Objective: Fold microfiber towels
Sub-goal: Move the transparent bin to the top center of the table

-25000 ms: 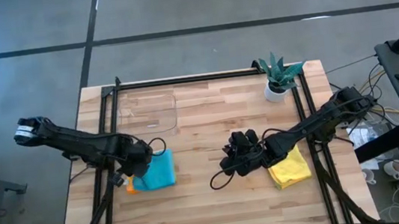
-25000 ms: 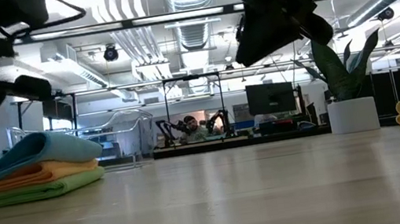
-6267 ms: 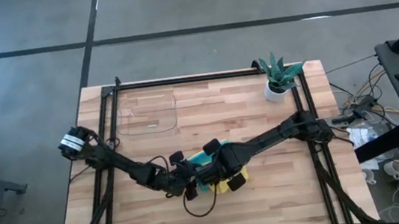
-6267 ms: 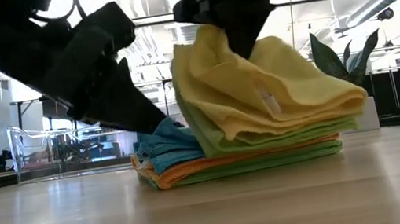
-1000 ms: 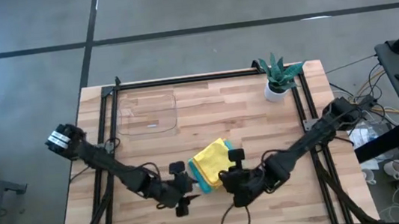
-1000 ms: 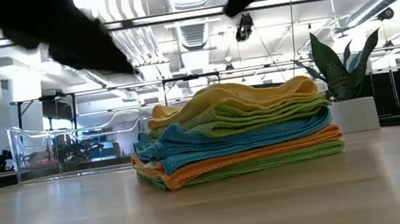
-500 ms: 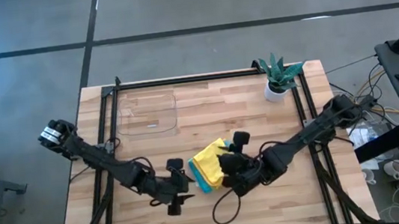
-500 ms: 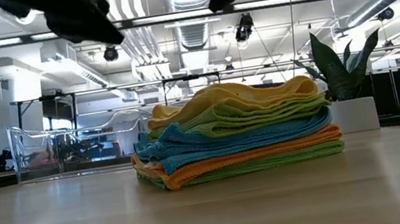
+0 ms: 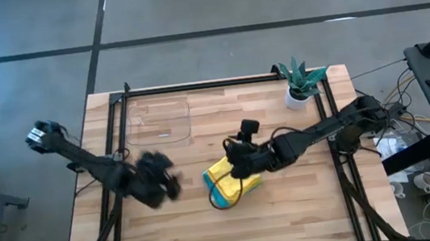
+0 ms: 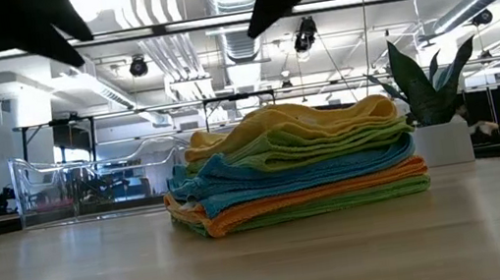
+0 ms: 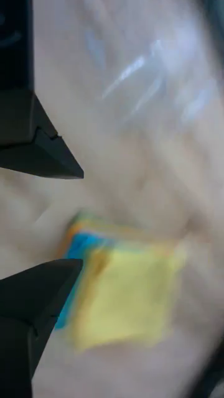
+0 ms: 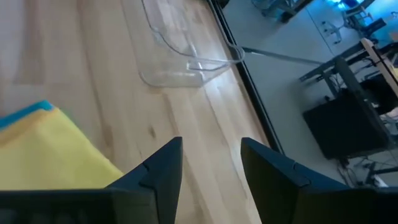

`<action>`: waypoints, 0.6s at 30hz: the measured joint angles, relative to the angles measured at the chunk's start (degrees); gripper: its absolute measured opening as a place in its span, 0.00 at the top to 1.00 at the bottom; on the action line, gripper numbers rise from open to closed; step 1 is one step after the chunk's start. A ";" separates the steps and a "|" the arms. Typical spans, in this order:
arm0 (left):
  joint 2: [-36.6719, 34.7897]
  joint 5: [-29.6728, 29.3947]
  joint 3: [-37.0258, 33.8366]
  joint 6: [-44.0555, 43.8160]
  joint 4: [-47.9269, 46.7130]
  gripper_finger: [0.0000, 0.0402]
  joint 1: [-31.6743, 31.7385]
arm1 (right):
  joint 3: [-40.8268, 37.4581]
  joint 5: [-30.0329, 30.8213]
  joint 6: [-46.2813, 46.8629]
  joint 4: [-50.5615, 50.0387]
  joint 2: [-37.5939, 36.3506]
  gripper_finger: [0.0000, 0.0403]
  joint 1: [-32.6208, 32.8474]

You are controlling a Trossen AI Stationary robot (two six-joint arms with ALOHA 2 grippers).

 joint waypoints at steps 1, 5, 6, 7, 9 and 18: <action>-2.38 -1.73 0.09 -2.46 -3.16 0.49 1.59 | 0.00 -0.10 -0.36 -0.38 -0.03 0.60 -0.52; -9.76 -1.36 -1.26 -2.79 -8.42 0.49 13.70 | -0.25 -0.30 -1.69 -1.89 -0.41 0.60 -1.36; -10.35 -0.42 -1.51 -0.07 -7.52 0.49 17.60 | -0.49 -0.29 -2.17 -2.11 -0.51 0.60 -1.36; -10.39 0.87 -1.60 3.57 -6.18 0.49 21.60 | -0.77 -0.32 -2.70 -2.25 -0.65 0.60 -1.36; -8.99 5.14 -1.63 12.46 -2.69 0.49 28.43 | -1.09 -0.34 -2.90 -4.26 -0.85 0.60 -1.34; 0.19 35.44 -1.18 54.59 -0.54 0.49 37.76 | -3.85 -0.34 9.95 -27.69 -5.51 0.60 -1.21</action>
